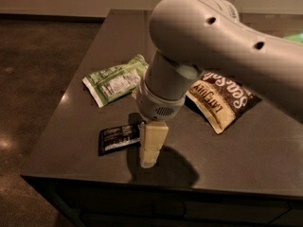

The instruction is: Move rxbar chocolate near brown chip bag

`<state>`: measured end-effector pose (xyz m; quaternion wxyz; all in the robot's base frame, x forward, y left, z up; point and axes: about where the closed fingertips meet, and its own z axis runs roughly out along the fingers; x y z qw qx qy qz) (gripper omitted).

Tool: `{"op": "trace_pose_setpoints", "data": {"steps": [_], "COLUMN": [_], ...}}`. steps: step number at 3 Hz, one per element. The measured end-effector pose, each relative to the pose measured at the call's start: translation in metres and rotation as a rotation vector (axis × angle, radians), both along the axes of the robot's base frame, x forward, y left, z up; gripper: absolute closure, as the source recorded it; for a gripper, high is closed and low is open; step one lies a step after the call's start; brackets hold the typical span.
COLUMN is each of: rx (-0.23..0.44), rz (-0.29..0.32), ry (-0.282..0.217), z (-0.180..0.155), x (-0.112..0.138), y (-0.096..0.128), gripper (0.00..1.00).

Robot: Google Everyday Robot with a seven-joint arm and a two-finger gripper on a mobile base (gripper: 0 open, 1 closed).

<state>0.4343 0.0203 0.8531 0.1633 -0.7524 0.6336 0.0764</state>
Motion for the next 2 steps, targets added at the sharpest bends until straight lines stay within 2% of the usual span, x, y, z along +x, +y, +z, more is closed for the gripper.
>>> {"op": "trace_pose_setpoints", "data": {"steps": [2], "rx": [-0.028], "rz": [0.056], "ry": [0.056], "z": [-0.0202], "x": [0.0015], "y": [0.0144], "gripper": [0.0]}}
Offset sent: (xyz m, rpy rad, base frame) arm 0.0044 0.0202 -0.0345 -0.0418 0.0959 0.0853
